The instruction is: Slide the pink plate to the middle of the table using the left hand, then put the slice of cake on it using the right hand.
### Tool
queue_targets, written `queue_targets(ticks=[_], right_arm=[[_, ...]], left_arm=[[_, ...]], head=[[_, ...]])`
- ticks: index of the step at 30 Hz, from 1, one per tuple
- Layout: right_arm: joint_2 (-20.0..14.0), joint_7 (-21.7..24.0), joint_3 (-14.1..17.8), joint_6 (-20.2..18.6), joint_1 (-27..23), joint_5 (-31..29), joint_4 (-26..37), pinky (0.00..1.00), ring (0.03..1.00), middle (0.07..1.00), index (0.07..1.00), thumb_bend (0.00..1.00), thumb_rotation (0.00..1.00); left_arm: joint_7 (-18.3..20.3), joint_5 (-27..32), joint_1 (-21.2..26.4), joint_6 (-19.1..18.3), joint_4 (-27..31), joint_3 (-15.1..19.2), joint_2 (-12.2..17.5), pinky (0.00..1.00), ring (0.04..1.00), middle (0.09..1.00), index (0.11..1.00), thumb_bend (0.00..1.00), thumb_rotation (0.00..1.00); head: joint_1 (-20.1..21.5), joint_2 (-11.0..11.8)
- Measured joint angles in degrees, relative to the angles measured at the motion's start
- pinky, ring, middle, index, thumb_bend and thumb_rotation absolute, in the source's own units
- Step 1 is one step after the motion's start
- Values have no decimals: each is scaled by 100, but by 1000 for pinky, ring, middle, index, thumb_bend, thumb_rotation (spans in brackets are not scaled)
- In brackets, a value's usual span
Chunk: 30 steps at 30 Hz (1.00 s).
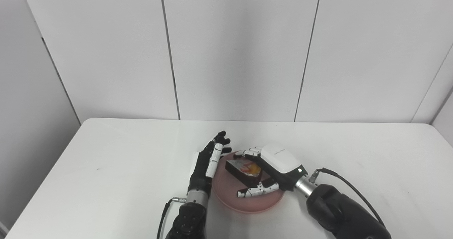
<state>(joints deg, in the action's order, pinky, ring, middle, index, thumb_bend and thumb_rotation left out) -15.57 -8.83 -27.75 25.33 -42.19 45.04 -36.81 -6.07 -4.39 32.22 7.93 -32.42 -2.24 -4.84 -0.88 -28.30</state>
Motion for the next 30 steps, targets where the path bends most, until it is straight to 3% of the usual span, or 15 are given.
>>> queue_targets(ticks=[6,10,15,20,23,26,30], right_arm=[[-11,-71,280,5,169,-132,452,560,687,754,755,939,912],[-2,-426,505,15,363,-526,608,567,686,744,742,898,894],[-6,-1135,674,15,721,-1263,758,598,699,743,746,845,924],[-3,-2042,629,15,1002,-1679,771,618,704,734,725,789,918],[91,-2382,726,15,1118,-1971,763,640,714,737,721,784,983],[310,-2233,986,25,1198,-2645,730,647,720,769,767,761,999],[668,-1077,1498,-135,1255,-4080,718,759,823,867,868,813,1000]], left_arm=[[-39,-31,-26,-50,65,12,-21,749,766,804,818,671,1000],[-39,23,-74,-71,146,55,-70,796,791,813,824,686,1000],[-69,27,-105,-70,180,101,-106,823,809,822,824,684,1000],[-93,33,-111,-67,184,155,-125,818,805,821,818,680,1000],[-94,92,-112,-28,179,197,-142,805,806,825,830,686,1000],[-165,91,-136,58,178,241,-166,811,825,841,841,680,1000],[-426,-143,-200,293,132,188,-205,803,849,872,858,730,1000]], head=[[-18,0],[-9,-9],[0,-17],[9,-9],[26,-9],[26,-18],[9,-35]])
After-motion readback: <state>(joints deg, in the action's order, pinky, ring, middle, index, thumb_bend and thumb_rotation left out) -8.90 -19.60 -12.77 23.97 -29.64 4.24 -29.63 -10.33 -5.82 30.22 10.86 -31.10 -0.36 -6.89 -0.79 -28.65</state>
